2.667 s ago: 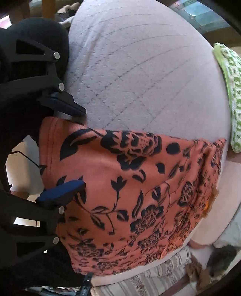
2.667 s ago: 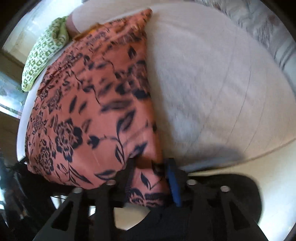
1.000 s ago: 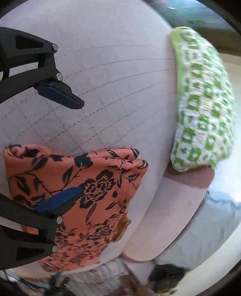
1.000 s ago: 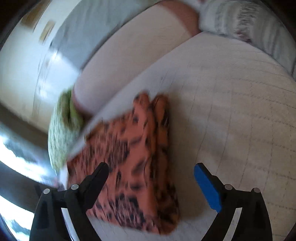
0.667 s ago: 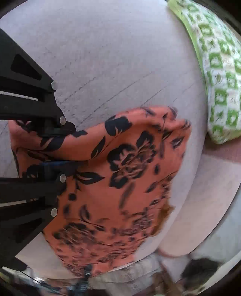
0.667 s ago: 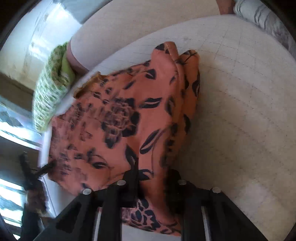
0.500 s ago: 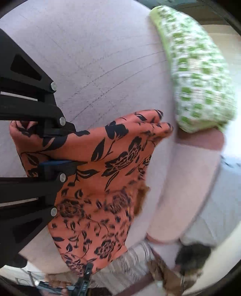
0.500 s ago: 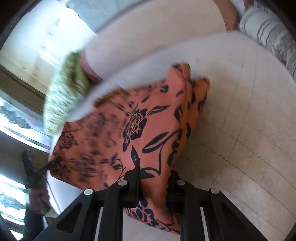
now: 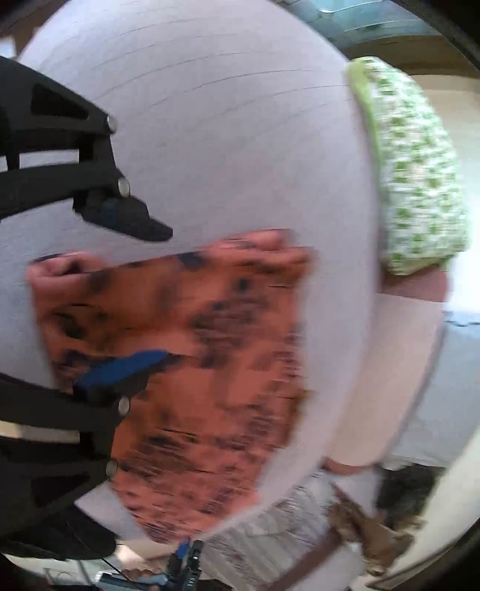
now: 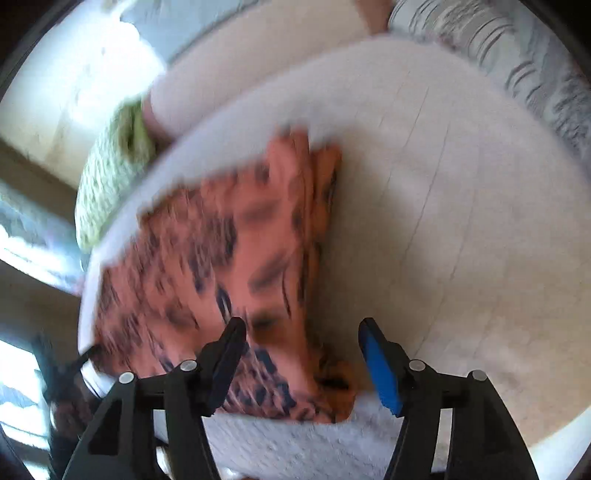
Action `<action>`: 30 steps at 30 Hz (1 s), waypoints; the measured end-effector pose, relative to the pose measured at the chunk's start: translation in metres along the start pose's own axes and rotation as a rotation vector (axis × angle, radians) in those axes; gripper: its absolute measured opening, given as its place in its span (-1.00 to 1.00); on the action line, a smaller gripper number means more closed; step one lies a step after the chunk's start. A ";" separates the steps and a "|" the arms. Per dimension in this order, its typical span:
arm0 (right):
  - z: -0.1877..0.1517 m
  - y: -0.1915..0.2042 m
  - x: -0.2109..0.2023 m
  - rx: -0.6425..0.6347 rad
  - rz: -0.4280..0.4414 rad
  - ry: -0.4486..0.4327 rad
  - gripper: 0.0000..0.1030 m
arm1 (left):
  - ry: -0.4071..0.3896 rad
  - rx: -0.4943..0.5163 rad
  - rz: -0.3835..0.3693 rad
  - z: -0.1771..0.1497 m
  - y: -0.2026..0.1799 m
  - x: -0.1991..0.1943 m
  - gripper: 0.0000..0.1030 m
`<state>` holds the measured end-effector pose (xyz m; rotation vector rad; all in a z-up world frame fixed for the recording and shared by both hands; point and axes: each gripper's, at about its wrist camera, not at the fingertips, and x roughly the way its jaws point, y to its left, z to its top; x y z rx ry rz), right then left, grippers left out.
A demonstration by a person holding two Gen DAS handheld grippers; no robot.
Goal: Fold small clothes
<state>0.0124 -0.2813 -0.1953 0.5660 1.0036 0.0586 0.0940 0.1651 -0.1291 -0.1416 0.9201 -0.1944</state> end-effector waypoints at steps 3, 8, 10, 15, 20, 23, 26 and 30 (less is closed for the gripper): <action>0.028 0.007 -0.006 0.015 0.009 -0.059 0.34 | 0.014 0.028 -0.083 0.036 0.010 0.017 0.30; 0.070 0.032 0.032 -0.059 -0.006 -0.082 0.34 | 0.107 -0.017 -0.091 0.059 0.017 0.078 0.16; 0.078 0.037 0.050 -0.091 -0.055 -0.073 0.33 | 0.129 -0.012 -0.082 0.042 0.012 0.069 0.01; 0.084 0.039 0.065 -0.171 -0.151 0.027 -0.88 | 0.124 0.037 -0.058 0.047 0.010 0.070 -0.88; 0.083 0.042 0.030 -0.186 -0.158 -0.084 -0.89 | 0.080 0.015 -0.004 0.044 0.024 0.064 -0.88; 0.081 0.020 0.062 -0.151 -0.154 0.002 -0.81 | 0.120 0.004 0.033 0.041 0.032 0.083 -0.80; 0.076 0.007 0.058 -0.051 -0.112 -0.043 -0.55 | 0.051 -0.002 0.002 0.048 0.028 0.055 -0.41; 0.069 0.021 0.022 -0.060 -0.119 -0.112 -0.41 | -0.018 0.039 -0.027 0.044 0.019 0.003 -0.37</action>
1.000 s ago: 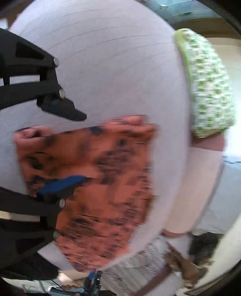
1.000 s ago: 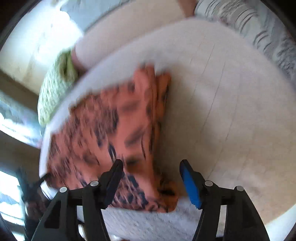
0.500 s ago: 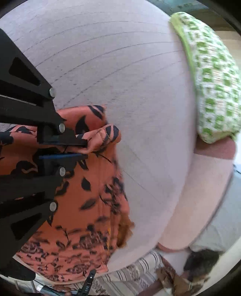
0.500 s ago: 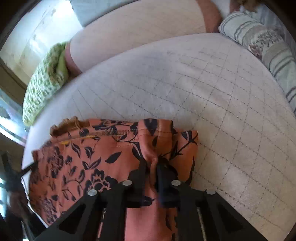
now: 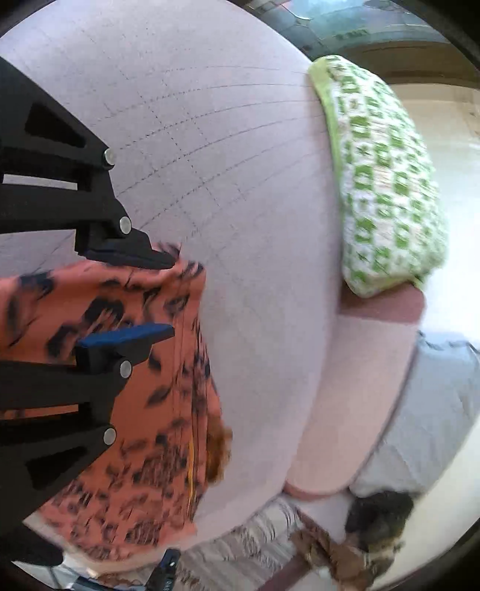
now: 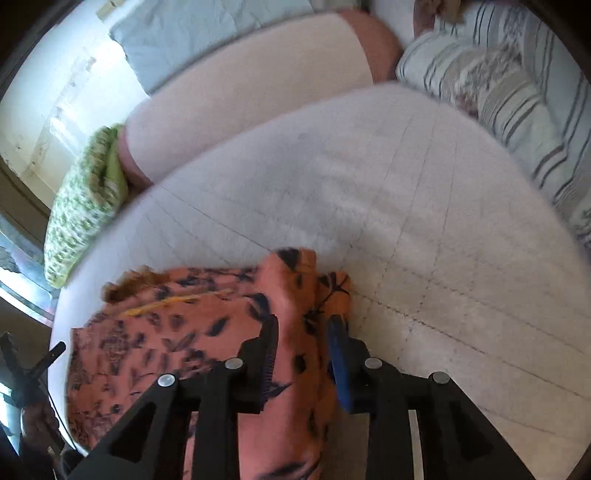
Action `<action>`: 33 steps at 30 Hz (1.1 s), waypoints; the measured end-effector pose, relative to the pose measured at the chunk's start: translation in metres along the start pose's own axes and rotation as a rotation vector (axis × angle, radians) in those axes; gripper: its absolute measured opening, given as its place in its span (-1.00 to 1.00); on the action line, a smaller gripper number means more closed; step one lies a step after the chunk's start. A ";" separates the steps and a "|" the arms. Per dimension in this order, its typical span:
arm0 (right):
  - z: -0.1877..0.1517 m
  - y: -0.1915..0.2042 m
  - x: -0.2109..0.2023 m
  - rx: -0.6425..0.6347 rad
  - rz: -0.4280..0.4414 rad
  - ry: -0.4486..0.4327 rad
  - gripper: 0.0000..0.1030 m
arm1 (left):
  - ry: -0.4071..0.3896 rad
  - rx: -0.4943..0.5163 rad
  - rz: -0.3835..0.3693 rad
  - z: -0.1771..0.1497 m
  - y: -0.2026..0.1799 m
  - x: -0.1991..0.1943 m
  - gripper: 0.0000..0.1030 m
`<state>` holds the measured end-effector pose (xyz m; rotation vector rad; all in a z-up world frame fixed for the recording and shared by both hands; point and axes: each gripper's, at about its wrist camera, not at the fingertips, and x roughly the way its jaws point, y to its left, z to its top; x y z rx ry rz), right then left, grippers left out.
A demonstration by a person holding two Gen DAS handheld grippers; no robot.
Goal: Fold small clothes
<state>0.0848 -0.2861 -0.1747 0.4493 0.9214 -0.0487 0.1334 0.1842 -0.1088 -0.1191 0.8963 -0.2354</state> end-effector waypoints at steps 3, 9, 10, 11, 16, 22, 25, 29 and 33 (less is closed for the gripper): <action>-0.015 0.019 -0.031 0.001 0.129 0.019 -0.41 | -0.031 0.047 -0.031 -0.026 -0.021 -0.037 -0.01; -0.088 0.021 -0.020 0.013 0.278 0.175 0.37 | 0.130 0.087 0.056 -0.088 -0.033 0.002 0.22; -0.101 0.002 -0.009 0.078 0.220 0.201 -0.26 | 0.167 0.091 0.094 -0.098 -0.028 0.013 0.26; -0.108 -0.011 -0.008 0.136 0.204 0.186 -0.75 | 0.148 0.070 0.081 -0.097 -0.026 0.007 0.25; -0.102 -0.005 -0.046 0.118 0.181 0.115 -0.71 | 0.003 0.090 0.078 -0.081 -0.037 -0.038 0.26; -0.021 -0.002 -0.037 0.029 0.076 0.013 -0.38 | 0.090 0.119 0.098 -0.099 -0.046 -0.009 0.30; 0.006 -0.005 0.000 0.007 0.014 0.074 0.04 | 0.088 0.132 0.142 -0.107 -0.047 0.000 0.38; 0.010 -0.002 0.019 -0.017 -0.011 0.106 -0.90 | 0.112 0.042 0.079 -0.108 -0.030 0.004 0.46; 0.003 -0.026 0.026 0.047 -0.073 0.112 -0.90 | 0.098 0.085 0.101 -0.112 -0.034 0.007 0.49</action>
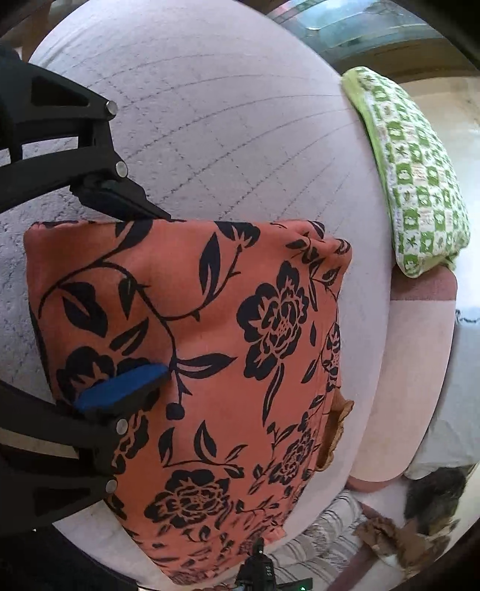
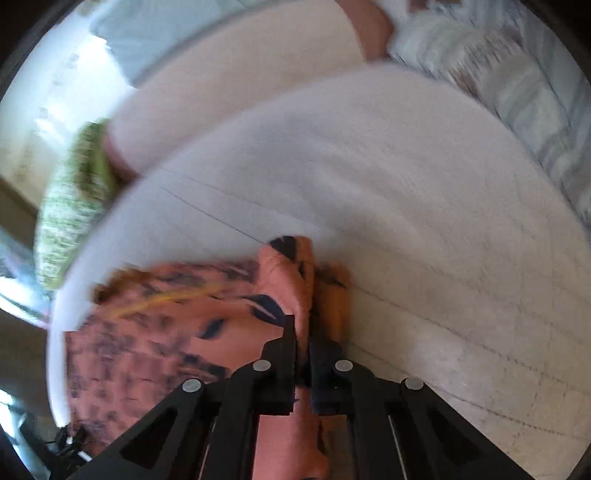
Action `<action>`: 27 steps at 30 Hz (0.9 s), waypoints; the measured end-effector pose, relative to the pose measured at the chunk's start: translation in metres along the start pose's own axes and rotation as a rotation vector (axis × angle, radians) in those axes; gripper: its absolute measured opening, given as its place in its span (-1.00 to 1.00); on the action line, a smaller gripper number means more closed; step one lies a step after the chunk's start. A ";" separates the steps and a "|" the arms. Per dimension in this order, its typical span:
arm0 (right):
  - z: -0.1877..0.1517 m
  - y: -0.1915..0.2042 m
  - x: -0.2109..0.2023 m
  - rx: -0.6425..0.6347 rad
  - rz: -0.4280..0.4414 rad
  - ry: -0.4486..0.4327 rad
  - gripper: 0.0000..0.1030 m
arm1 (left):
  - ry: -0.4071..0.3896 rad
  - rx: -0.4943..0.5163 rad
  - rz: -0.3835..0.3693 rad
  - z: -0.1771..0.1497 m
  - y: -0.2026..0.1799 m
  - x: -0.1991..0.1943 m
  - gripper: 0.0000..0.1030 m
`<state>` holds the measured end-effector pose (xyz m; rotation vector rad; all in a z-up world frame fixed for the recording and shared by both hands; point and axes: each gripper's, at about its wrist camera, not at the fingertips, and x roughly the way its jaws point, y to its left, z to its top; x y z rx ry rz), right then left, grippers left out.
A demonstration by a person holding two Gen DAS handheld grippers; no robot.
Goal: Fold small clothes
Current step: 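Pinch the folded blouse edge with the right gripper and straighten it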
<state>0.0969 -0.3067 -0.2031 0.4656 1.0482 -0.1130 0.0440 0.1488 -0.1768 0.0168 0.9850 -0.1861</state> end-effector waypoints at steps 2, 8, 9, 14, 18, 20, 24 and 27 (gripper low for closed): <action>-0.003 -0.005 -0.004 0.026 0.034 -0.033 -0.82 | 0.014 -0.013 -0.002 0.002 0.001 -0.002 0.49; -0.021 0.009 -0.065 0.011 0.085 -0.130 -0.79 | -0.062 0.002 -0.010 0.008 -0.006 -0.024 0.49; -0.034 0.016 -0.079 -0.007 0.144 -0.119 -0.79 | -0.070 0.004 -0.017 0.008 -0.007 -0.026 0.49; -0.102 0.016 -0.074 0.012 0.364 0.070 -0.75 | 0.037 0.017 0.016 0.000 -0.006 0.005 0.50; -0.134 -0.040 -0.058 0.283 0.378 0.087 -0.80 | -0.012 -0.010 -0.010 0.009 -0.006 -0.016 0.50; -0.132 -0.031 -0.088 0.191 0.318 -0.005 -0.78 | -0.055 0.030 -0.004 0.016 -0.016 -0.025 0.50; -0.112 -0.028 -0.085 0.140 0.285 -0.007 -0.75 | -0.065 0.060 -0.046 0.028 -0.043 -0.028 0.50; -0.072 -0.028 -0.070 0.120 0.275 -0.065 -0.53 | -0.067 0.111 -0.079 0.031 -0.067 -0.025 0.50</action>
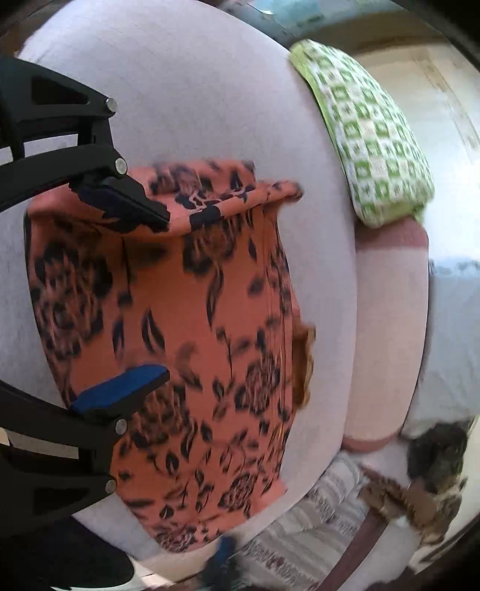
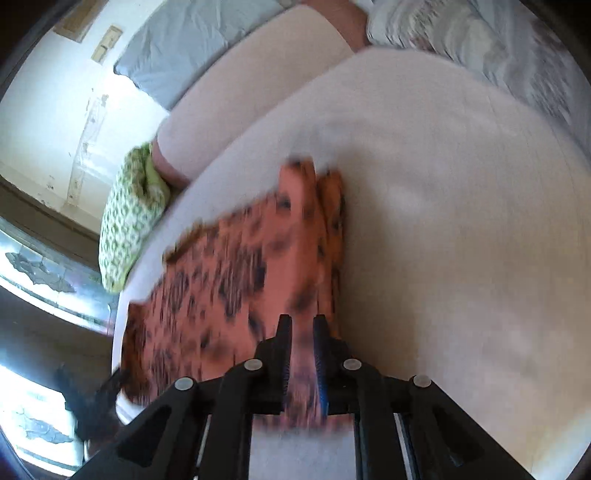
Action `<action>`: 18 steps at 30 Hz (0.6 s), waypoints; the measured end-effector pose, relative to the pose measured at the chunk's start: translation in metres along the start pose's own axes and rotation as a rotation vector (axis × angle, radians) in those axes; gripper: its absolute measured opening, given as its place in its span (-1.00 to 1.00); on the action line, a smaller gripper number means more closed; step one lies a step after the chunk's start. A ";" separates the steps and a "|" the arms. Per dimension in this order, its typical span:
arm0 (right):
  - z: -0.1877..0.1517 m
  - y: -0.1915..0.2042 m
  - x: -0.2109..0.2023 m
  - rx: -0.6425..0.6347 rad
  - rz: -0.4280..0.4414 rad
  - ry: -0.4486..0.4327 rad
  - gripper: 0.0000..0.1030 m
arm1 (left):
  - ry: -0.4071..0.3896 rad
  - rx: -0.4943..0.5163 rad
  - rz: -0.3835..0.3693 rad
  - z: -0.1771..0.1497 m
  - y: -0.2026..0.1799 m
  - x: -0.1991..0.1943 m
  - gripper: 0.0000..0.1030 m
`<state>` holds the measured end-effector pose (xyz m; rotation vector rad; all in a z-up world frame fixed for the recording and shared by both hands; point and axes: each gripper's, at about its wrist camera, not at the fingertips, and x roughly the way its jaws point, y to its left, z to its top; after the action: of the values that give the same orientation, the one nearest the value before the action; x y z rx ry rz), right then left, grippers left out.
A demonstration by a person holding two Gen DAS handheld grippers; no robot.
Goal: Fold small clothes
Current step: 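Pinch the folded blouse edge with the right gripper and straighten it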
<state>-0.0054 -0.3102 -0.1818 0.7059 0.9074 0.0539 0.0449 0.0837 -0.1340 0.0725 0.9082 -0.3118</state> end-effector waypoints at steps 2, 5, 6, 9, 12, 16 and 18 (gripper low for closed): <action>0.024 -0.010 0.012 0.014 -0.011 -0.014 0.58 | 0.008 0.033 -0.005 0.000 -0.015 0.003 0.50; 0.057 -0.011 0.044 0.013 -0.027 -0.034 0.74 | 0.024 0.069 -0.033 -0.001 -0.029 0.008 0.50; 0.065 -0.006 0.057 0.014 -0.034 -0.030 0.74 | 0.024 0.078 -0.037 -0.001 -0.032 0.008 0.50; 0.079 -0.008 0.090 -0.017 -0.111 0.059 0.73 | 0.020 0.105 0.056 -0.004 -0.029 0.010 0.50; 0.082 0.007 0.091 -0.083 -0.033 0.092 -0.80 | -0.012 0.025 0.143 -0.007 -0.001 0.000 0.50; 0.082 0.022 0.073 -0.148 -0.094 -0.020 -0.81 | -0.001 -0.119 0.176 -0.012 0.035 -0.004 0.50; 0.080 0.010 0.095 -0.137 -0.185 0.031 -0.64 | 0.001 -0.123 0.168 -0.013 0.037 -0.007 0.50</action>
<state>0.1162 -0.3139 -0.2102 0.4929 0.9853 -0.0368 0.0420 0.1233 -0.1389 0.0349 0.9138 -0.0997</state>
